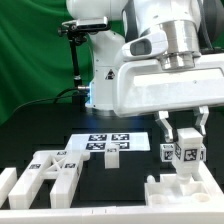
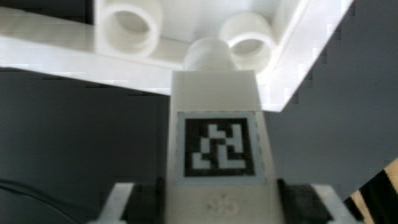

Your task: Assemble chair

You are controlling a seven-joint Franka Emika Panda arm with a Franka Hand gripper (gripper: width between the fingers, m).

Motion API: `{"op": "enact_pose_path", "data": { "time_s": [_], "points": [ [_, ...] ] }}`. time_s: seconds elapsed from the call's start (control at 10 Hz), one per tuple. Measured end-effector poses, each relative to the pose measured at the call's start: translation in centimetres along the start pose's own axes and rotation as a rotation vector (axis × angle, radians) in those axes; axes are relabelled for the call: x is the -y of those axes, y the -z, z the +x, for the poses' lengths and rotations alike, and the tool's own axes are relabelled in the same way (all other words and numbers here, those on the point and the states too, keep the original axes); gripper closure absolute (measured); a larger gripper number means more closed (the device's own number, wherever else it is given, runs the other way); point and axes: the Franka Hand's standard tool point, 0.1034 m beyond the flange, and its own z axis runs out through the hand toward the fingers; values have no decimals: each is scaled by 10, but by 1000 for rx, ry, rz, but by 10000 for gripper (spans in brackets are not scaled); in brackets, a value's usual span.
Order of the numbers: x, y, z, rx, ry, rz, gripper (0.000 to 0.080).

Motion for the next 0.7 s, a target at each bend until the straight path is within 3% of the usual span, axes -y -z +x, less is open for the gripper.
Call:
{"op": "enact_pose_path", "data": {
  "time_s": [0.7],
  "points": [
    [11,-15,4,-39,9,7,514]
  ]
}}
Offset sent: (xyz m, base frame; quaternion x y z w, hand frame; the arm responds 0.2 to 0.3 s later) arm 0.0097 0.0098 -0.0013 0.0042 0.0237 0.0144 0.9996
